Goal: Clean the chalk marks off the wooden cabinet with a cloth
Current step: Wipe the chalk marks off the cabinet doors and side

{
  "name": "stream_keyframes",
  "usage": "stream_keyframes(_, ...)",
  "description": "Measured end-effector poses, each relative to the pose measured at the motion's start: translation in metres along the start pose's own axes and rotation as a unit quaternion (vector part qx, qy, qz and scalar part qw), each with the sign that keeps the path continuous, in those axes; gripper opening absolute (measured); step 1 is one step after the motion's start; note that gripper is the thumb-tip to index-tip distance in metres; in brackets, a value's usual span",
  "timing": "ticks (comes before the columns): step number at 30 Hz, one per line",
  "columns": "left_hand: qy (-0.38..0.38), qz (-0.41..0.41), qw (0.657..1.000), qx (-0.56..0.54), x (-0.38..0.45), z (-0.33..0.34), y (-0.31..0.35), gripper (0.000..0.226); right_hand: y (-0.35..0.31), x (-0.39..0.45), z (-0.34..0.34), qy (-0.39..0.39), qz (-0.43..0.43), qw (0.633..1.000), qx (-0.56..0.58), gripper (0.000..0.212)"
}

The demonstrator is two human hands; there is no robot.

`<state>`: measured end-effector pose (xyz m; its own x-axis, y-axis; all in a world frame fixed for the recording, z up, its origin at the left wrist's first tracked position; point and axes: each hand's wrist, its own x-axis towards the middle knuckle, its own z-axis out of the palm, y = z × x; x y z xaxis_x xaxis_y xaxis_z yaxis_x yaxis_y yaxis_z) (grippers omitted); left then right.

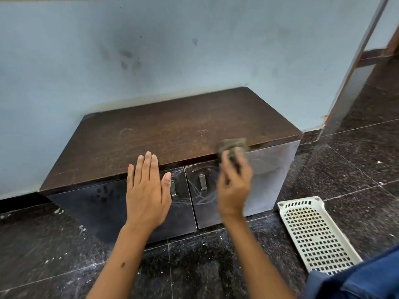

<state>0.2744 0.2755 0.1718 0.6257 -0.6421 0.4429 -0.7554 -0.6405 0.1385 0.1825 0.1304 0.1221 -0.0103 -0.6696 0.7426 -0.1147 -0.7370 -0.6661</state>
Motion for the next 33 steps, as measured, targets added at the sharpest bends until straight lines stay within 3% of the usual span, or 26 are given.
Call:
stream_keyframes(3, 0.001, -0.007, 1.000, -0.010, -0.001, 0.000, 0.003, 0.074, -0.019, -0.020, 0.009, -0.097, -0.120, 0.988, 0.002, 0.028)
stream_keyframes(5, 0.000, 0.010, 1.000, -0.012, -0.002, 0.000, 0.005, 0.073, -0.011, -0.013, 0.003, -0.121, -0.132, 0.984, 0.006, 0.027)
stream_keyframes(7, -0.005, 0.034, 0.999, -0.013, -0.003, 0.001, 0.008, 0.070, 0.007, 0.002, -0.011, -0.099, -0.095, 0.991, 0.008, 0.030)
stream_keyframes(12, -0.013, 0.043, 0.999, -0.026, -0.001, 0.001, 0.008, 0.071, 0.060, 0.054, -0.046, 0.051, 0.060, 0.996, -0.041, 0.029)
stream_keyframes(16, -0.015, 0.030, 0.999, -0.027, -0.002, 0.000, 0.012, 0.073, 0.041, 0.036, -0.029, 0.050, 0.081, 0.995, -0.023, 0.032)
stream_keyframes(22, -0.018, 0.028, 0.999, -0.043, -0.002, -0.001, 0.010, 0.073, 0.002, -0.011, -0.002, -0.095, -0.088, 0.992, 0.006, 0.031)
stream_keyframes(25, -0.024, 0.026, 0.998, -0.061, -0.002, -0.002, 0.008, 0.073, 0.023, 0.012, -0.020, -0.058, -0.039, 0.997, 0.012, 0.035)
stream_keyframes(29, -0.029, 0.021, 0.997, -0.073, -0.001, -0.004, 0.009, 0.075, 0.068, 0.069, -0.055, 0.063, 0.101, 0.991, -0.060, 0.032)
stream_keyframes(33, -0.029, 0.010, 0.996, -0.082, 0.000, -0.004, 0.013, 0.077, 0.063, 0.068, -0.049, 0.065, 0.129, 0.989, -0.034, 0.031)
